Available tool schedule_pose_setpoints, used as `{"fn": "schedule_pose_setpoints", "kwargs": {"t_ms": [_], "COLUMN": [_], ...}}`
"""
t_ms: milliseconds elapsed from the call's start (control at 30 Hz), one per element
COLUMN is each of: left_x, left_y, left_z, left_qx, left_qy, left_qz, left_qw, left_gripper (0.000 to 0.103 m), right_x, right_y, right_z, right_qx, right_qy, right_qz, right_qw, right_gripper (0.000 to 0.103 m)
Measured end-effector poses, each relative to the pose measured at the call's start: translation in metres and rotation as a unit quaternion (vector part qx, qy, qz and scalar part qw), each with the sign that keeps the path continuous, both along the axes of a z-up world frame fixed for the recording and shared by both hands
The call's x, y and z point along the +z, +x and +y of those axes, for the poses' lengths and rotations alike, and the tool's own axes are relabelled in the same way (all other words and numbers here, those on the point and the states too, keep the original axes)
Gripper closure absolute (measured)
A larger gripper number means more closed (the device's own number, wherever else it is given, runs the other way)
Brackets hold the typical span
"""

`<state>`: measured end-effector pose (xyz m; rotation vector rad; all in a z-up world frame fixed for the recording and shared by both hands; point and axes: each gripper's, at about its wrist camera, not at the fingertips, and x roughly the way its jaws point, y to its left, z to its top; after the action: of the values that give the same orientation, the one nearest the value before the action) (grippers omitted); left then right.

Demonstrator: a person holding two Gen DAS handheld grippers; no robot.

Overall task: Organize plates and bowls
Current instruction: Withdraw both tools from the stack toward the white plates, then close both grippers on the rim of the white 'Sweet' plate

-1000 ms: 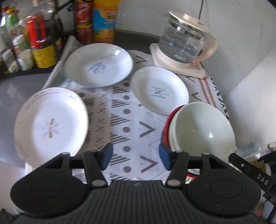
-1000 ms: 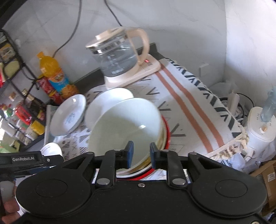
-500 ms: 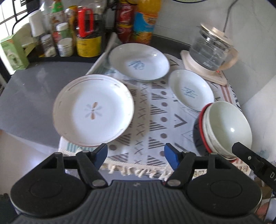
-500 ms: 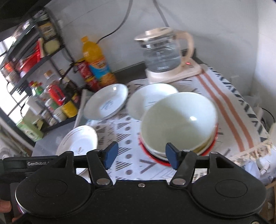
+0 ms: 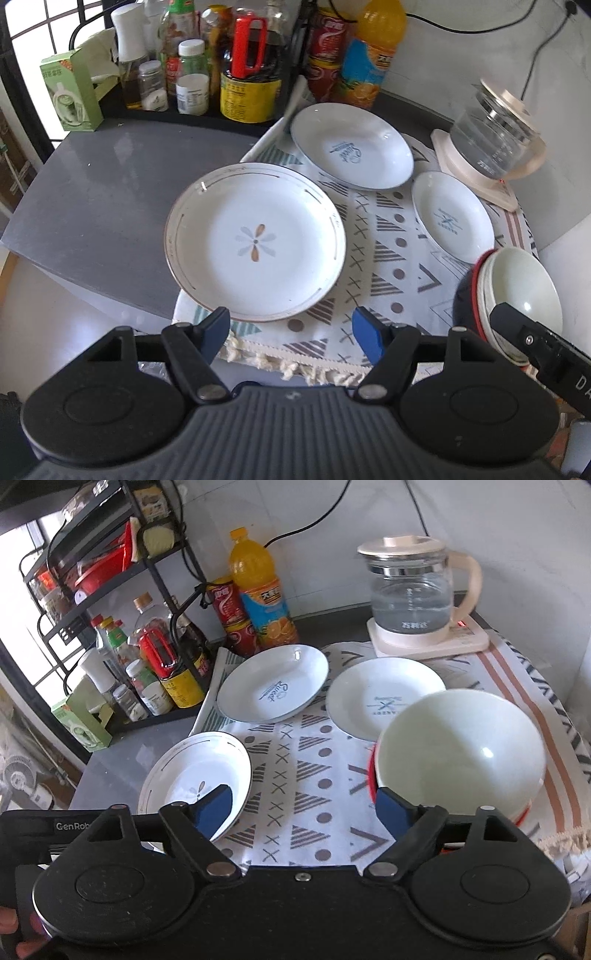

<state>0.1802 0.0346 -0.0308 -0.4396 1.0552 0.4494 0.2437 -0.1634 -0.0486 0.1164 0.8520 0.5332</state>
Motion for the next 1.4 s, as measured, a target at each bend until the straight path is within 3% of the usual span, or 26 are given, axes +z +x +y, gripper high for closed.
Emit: {"fn": "schedule_pose_setpoints", "kwargs": {"t_ms": [600,800,1100,1233,1400], "left_x": [-0.006,-0.014,-0.042,-0.056,-0.076], "left_y": [0.084,0.117,0.165,0.184,0.201], "left_z": [0.077,0.099,0.126,0.138,0.149], "left_qx": [-0.001,-0.01,-0.022,-0.024,-0.021], "left_qy": [-0.022,-0.032,-0.058,-0.065,-0.08], "left_qz": [-0.018,-0.027,-0.026,-0.021,-0.01], "left_qw": [0.9996,0.9991,0.9977,0.9974,0.9965], "left_gripper": [0.032,0.033,0.036,0.043,0.054], "right_x": [0.007,-0.003,-0.027,-0.04,-0.06], "right_y": [0.074,0.107,0.151,0.167,0.186], "right_z": [0.062,0.076,0.093,0.1,0.109], "right_qx": [-0.011,-0.029,-0.064,-0.077,-0.095], "right_qy": [-0.017,0.0,0.02,0.038,0.064], "right_qz": [0.0,0.031,0.074,0.1,0.15], "right_qw": [1.0,0.999,0.995,0.991,0.982], "right_gripper": [0.016,0.029,0.039,0.043,0.062]}}
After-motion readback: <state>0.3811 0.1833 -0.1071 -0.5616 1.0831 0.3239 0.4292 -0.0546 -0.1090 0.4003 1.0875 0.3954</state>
